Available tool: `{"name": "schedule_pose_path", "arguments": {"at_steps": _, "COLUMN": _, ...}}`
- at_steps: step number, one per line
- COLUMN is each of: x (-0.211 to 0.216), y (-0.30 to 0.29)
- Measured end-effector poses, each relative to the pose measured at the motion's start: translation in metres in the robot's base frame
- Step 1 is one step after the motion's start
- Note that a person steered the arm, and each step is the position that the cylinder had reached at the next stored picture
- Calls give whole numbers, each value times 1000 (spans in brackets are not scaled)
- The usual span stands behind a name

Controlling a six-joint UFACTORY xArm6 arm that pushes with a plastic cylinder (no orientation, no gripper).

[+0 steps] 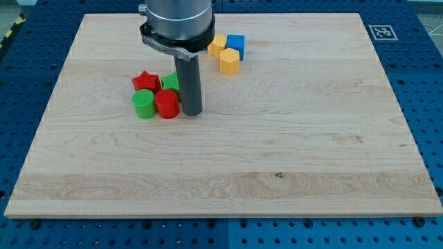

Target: Move green star and red circle down a bit

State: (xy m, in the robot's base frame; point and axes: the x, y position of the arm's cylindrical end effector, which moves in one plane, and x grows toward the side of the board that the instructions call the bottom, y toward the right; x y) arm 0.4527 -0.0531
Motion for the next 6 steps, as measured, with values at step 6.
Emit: {"name": "schedule_pose_path", "arguments": {"at_steps": 6, "x": -69, "y": -24}}
